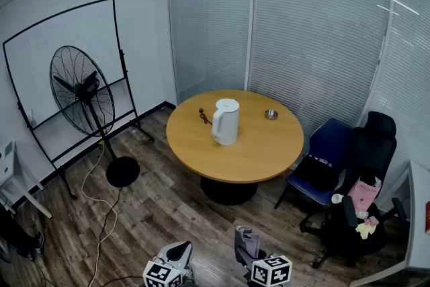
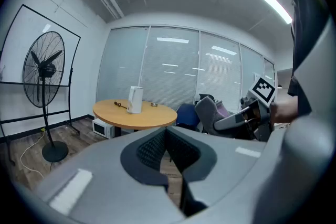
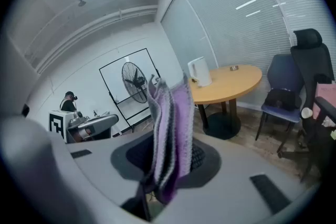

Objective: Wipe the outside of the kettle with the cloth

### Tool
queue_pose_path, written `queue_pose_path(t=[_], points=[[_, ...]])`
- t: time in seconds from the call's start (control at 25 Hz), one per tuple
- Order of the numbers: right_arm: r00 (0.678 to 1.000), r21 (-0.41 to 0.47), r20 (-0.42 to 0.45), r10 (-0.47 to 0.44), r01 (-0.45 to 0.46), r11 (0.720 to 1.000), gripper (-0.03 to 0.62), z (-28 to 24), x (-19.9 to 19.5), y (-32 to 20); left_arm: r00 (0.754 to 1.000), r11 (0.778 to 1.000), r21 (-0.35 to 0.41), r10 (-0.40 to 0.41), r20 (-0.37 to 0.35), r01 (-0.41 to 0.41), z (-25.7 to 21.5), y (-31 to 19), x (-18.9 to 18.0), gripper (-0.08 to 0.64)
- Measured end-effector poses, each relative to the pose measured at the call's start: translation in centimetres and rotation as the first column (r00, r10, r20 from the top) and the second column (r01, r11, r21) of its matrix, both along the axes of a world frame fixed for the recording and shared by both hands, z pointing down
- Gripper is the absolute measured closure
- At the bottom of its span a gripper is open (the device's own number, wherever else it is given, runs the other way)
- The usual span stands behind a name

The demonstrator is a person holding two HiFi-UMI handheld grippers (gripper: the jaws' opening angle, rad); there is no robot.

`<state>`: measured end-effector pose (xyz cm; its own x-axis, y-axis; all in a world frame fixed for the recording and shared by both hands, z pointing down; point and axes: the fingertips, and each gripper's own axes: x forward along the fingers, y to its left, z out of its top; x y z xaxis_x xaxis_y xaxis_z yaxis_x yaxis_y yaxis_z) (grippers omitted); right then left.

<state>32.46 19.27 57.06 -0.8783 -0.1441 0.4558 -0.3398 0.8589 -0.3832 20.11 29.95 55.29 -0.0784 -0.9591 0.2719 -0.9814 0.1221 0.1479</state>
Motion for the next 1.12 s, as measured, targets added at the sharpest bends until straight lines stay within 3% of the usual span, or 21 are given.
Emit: queue_pose_path(t=[0.36,0.68,1.12], points=[[1.0,-0.042,0.023,0.009,-0.008,0.999,0.483,0.2,-3.3,-1.3,1.0,1.0,0.009,-0.002,-0.008,0.002,0.2,-1.5,-3.4,0.549],[0.997,-0.068,0.014,0.074,-0.073,0.995,0.485,0.6,-8.6,-3.9,0.999,0.999,0.02,0.037,-0.031,-0.036,0.7,-3.8,-8.9,0.549],[0.971,-0.072,0.051,0.234,-0.23,0.97,0.483,-1.1,-18.7,-7.6,0.98,0.979,0.034,0.2,-0.01,-0.199,-1.2,-8.8,-19.7,0.549]])
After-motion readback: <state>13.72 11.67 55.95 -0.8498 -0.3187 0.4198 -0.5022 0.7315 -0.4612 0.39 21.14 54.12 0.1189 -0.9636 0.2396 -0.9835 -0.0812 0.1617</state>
